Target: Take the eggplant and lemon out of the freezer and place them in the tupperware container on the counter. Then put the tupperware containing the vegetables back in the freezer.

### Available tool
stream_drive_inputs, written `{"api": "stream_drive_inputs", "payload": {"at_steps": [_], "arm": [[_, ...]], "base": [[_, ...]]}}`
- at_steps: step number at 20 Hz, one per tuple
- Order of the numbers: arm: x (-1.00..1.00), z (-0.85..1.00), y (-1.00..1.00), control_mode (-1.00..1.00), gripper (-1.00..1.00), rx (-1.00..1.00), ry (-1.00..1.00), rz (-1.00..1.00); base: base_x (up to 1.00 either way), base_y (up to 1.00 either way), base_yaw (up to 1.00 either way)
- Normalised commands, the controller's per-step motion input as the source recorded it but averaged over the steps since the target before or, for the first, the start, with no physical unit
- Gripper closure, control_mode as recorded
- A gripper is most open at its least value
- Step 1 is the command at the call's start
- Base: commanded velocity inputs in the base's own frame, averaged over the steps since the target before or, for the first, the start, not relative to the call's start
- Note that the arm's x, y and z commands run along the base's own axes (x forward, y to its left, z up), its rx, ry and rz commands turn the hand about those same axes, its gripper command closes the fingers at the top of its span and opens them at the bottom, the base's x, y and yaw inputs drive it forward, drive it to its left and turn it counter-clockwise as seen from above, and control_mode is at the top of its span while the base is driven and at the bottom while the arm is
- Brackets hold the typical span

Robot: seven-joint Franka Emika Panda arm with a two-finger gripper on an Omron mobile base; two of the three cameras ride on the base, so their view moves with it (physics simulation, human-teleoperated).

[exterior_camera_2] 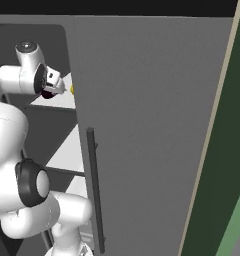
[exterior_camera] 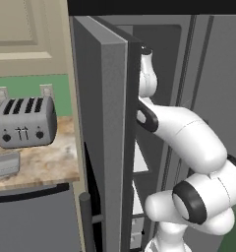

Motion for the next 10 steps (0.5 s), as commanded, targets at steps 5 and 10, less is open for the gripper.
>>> {"api": "stream_drive_inputs", "payload": {"at_steps": [5,10], "arm": [[0.21,-0.06,0.00,-1.00,-1.00,0.04,0.06,-0.05],[0.25,-0.17,0.00,-1.00,-1.00,0.03,0.00,-0.03]], "base": [[0.00,0.00,0.00],[0.00,0.00,0.00]]}}
